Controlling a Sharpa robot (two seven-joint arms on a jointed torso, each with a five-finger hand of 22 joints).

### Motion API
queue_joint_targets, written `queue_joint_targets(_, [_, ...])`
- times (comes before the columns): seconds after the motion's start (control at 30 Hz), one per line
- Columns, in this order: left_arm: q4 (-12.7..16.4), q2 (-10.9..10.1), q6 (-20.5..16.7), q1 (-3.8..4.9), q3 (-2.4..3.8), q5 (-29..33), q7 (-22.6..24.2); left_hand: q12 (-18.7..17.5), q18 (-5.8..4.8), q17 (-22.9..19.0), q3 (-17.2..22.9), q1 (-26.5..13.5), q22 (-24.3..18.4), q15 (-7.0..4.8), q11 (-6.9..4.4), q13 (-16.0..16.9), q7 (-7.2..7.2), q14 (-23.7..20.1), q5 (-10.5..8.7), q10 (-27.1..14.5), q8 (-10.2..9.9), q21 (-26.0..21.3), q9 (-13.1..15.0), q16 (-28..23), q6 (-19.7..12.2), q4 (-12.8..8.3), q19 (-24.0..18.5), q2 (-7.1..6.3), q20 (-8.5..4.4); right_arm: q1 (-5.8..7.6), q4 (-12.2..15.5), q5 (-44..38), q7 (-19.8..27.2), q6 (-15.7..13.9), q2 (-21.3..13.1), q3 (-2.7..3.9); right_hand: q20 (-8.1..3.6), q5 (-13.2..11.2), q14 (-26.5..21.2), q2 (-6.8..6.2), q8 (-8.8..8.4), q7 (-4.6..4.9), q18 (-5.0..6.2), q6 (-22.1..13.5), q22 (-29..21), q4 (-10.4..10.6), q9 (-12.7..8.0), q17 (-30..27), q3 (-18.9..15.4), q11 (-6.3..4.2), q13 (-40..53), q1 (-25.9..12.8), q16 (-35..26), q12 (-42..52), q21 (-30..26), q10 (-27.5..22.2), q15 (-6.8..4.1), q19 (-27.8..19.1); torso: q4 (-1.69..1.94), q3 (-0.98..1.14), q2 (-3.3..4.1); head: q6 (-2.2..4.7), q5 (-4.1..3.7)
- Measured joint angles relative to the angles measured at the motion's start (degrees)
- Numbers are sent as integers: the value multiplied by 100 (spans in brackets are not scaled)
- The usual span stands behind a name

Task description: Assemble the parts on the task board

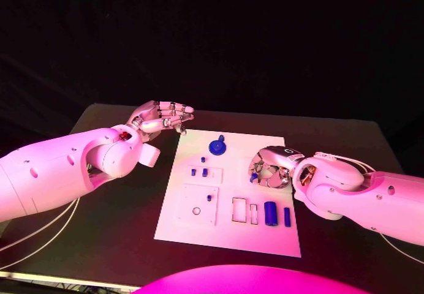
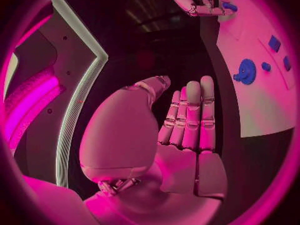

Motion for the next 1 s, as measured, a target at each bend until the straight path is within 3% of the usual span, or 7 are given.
queue_joint_targets(0.37, [0,0,0,0,0,-26,-2,-1,0,0,0,0,0,0,0,0,0,0,0,0,0,0,0,0,0,0,0,0,0,-42,-1,-59,-55,-190,26,-7,-83,-5,11,-54,317,-124,1,282,244,-470,133,81,992,164,58,-129,44,-75,195,206,-133,83,1,2,-1,-21,4])
queue_joint_targets(0.5, [-3,0,0,0,0,-30,-3,-1,0,0,0,0,0,0,0,0,0,0,0,0,25,0,0,0,0,0,0,0,0,-45,32,-60,-78,-290,-1,-8,-83,-5,11,-98,431,-125,0,283,325,-745,133,91,1363,193,58,-402,44,-76,222,235,-133,83,1,2,-2,-24,3])
queue_joint_targets(0.67, [-20,5,0,0,0,-34,-4,-1,0,0,0,0,0,0,0,0,0,0,0,1,25,0,0,0,0,0,0,0,0,3,137,9,-91,-395,-75,-7,-83,-5,10,-83,431,-135,0,274,341,-834,133,98,1453,204,126,-504,44,-109,222,246,-132,83,1,2,-4,-24,14])
queue_joint_targets(1.0, [-49,32,0,0,-1,-38,-4,-1,0,0,0,0,0,0,0,-4,0,0,0,1,25,0,0,0,0,0,0,0,0,264,604,274,-65,-604,-170,53,-104,-5,10,-60,495,-155,0,249,348,-898,137,92,1516,211,235,-601,44,-146,222,257,-132,60,-1,3,-8,-15,51])
